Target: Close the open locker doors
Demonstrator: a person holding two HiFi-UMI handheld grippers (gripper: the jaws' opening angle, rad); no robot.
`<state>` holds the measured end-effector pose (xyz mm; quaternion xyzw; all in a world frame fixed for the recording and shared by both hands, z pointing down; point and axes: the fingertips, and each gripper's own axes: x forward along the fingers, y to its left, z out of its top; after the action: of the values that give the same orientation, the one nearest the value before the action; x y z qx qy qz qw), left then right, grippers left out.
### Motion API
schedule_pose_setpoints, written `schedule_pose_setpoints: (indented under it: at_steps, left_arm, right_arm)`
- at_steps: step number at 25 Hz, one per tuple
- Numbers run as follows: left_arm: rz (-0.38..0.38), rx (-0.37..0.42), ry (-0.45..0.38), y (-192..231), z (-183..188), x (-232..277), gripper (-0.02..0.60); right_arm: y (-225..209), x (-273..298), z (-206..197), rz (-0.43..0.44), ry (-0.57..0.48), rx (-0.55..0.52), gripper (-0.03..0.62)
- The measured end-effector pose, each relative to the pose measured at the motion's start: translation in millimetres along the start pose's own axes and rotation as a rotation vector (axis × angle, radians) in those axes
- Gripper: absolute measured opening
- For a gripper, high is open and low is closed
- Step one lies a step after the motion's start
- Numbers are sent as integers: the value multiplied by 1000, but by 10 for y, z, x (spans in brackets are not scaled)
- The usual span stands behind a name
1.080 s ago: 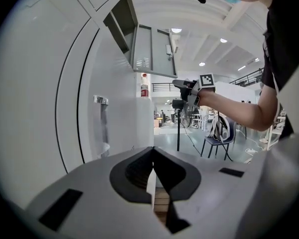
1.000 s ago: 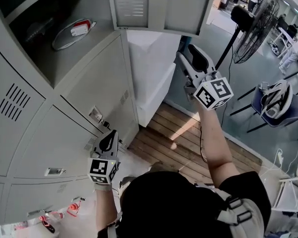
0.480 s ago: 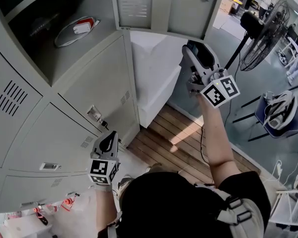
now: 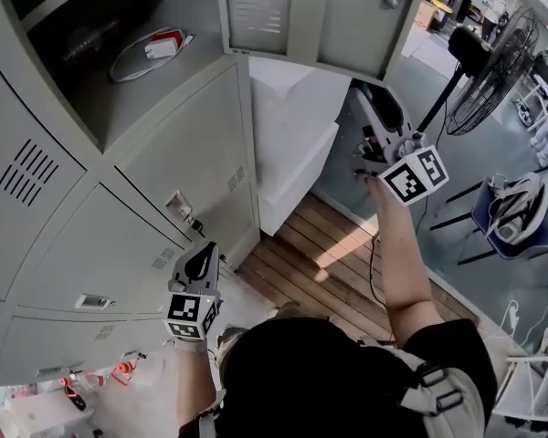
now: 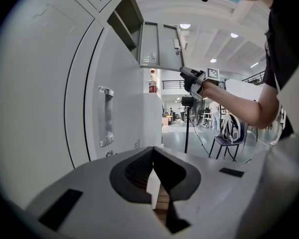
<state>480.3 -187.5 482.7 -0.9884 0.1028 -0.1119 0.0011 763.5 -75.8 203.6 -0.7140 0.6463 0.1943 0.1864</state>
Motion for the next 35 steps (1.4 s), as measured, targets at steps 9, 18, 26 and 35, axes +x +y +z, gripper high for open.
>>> schedule_pose_setpoints:
  at_steps: [9,18,26,35]
  left_arm:
    - [-58,16,-1,76,-16,-129,8]
    - [-104,20,3,256,-74,-442,8]
    - [-120,16,8,360,-149,-699,8]
    - [-106,-7,27,566,-330,-971,9]
  right_arm:
    - [341,-127,66,-15,-21,-23,158]
    - [849,-193,94,-39,-23,-78,132]
    - [1276,-177,86,-42,-9,-137,130]
    - [1683,-30,1,-37,16,-222,132]
